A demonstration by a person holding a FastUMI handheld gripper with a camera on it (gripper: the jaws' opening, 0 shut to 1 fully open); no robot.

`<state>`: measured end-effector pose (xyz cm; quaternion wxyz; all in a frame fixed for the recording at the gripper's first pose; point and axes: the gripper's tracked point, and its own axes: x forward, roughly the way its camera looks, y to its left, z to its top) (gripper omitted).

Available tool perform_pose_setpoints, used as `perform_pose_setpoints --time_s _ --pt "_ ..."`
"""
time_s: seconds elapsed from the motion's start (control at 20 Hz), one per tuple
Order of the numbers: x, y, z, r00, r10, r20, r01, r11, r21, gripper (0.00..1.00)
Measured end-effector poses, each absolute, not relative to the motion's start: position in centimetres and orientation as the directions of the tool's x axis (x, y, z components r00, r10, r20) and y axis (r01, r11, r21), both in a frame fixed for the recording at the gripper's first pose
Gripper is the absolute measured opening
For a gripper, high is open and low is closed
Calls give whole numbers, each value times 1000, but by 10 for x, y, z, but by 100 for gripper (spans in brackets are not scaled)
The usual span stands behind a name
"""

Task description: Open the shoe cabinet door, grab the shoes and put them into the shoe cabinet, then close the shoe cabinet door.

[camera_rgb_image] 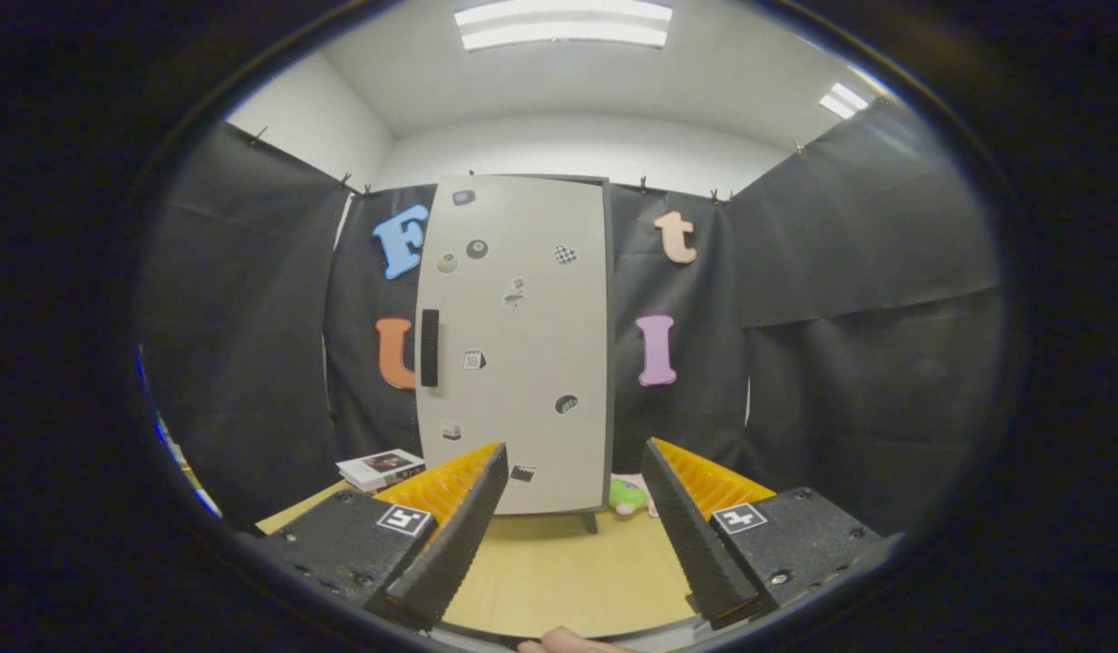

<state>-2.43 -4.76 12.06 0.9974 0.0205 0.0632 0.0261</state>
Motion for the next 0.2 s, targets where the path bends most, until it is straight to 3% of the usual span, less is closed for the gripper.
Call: perform_pose_setpoints --time_s 0.2 --pt "-27 -44 123 992 62 -110 -59 998 26 98"
